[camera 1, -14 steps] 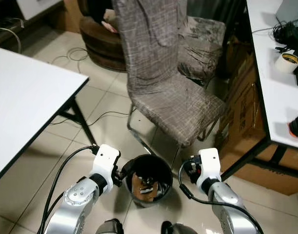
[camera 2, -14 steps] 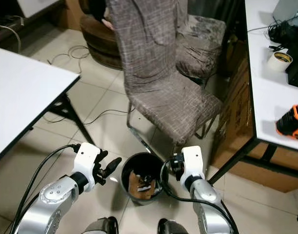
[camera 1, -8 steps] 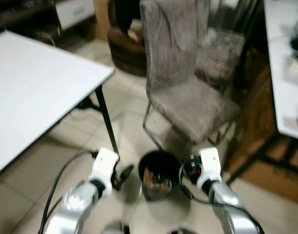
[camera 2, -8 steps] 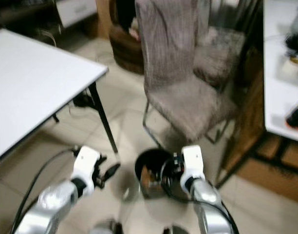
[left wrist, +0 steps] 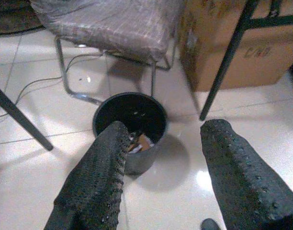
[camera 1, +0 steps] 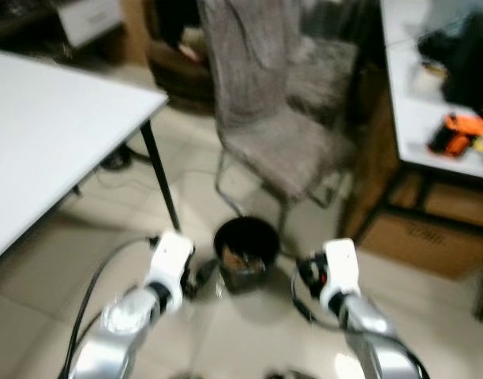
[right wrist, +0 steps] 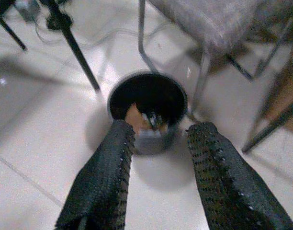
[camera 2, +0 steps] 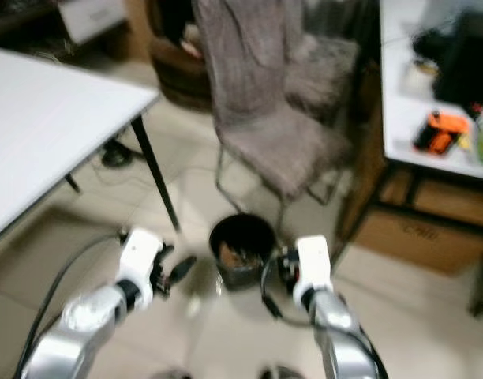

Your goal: Picking trash to rubbish bin

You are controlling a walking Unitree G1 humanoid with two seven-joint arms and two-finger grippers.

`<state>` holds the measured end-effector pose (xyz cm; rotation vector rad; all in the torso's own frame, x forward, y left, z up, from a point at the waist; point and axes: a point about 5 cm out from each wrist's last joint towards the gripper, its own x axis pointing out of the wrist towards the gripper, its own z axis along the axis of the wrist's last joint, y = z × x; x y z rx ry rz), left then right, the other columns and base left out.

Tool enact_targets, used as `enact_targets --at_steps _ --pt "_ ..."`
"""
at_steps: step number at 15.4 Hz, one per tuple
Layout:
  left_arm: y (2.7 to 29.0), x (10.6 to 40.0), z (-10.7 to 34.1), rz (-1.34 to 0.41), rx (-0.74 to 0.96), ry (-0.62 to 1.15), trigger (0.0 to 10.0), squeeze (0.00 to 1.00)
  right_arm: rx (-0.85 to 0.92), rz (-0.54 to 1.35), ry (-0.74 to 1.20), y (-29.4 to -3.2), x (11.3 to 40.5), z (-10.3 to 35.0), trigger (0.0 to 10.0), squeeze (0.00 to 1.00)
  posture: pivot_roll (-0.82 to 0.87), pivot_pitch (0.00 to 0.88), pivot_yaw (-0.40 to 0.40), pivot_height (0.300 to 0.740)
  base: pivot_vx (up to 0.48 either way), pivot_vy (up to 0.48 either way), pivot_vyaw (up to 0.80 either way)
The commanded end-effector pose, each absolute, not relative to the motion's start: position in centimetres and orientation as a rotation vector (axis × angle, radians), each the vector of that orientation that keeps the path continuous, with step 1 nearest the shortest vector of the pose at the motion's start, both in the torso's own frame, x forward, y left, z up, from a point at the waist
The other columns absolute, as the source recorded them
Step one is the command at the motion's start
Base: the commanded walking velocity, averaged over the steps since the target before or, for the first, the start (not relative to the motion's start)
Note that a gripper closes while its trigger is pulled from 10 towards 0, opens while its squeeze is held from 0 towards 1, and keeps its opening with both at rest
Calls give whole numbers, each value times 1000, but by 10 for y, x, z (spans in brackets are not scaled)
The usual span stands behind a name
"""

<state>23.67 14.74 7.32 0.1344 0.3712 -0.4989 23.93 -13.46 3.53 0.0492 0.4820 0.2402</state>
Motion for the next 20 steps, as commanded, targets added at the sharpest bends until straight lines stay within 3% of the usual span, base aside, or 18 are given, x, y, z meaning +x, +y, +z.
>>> enact_targets --at_steps 1,20 --pt "147 235 72 -508 137 380 10000 0 55 243 477 -132 240 37 10000 0 -44 67 -23 740 -296 0 0" --pt "146 236 74 -532 148 373 10000 0 38 269 485 -129 242 36 10000 0 -35 64 -27 740 -294 0 0"
